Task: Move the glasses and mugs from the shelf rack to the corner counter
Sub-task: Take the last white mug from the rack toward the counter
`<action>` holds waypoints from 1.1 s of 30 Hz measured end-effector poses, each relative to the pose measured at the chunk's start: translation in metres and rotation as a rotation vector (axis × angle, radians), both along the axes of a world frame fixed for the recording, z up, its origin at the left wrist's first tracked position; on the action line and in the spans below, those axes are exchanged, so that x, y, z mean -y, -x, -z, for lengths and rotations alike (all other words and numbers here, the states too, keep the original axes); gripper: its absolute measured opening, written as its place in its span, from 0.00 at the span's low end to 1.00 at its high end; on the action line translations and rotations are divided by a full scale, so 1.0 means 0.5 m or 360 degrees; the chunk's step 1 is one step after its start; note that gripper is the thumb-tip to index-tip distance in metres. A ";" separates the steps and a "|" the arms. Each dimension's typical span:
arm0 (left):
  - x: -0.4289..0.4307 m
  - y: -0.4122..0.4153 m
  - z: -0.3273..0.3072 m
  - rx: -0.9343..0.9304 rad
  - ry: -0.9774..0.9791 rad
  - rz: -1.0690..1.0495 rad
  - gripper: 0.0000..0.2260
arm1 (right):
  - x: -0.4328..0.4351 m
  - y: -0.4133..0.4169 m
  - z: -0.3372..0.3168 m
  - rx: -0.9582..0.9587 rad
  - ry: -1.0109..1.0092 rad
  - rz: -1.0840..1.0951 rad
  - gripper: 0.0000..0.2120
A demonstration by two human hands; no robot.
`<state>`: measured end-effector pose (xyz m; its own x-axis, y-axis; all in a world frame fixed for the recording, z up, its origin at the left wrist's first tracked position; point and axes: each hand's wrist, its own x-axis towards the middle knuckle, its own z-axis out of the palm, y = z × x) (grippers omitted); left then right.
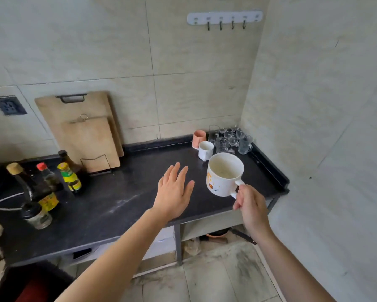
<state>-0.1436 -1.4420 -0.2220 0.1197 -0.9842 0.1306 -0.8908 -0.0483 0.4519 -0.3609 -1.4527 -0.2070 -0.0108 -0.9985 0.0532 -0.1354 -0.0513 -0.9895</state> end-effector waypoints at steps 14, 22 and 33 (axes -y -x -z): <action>0.489 0.091 0.150 0.0047 -0.0304 0.0050 0.26 | 0.488 0.091 0.170 -0.0102 -0.0375 0.0030 0.20; 0.656 0.159 0.288 0.0043 -0.0785 -0.0092 0.26 | 0.734 0.133 0.291 -0.0254 -0.0689 -0.0012 0.19; 0.726 0.144 0.476 0.0116 -0.1265 0.0029 0.26 | 0.871 0.095 0.452 -0.0254 -0.0917 0.0254 0.16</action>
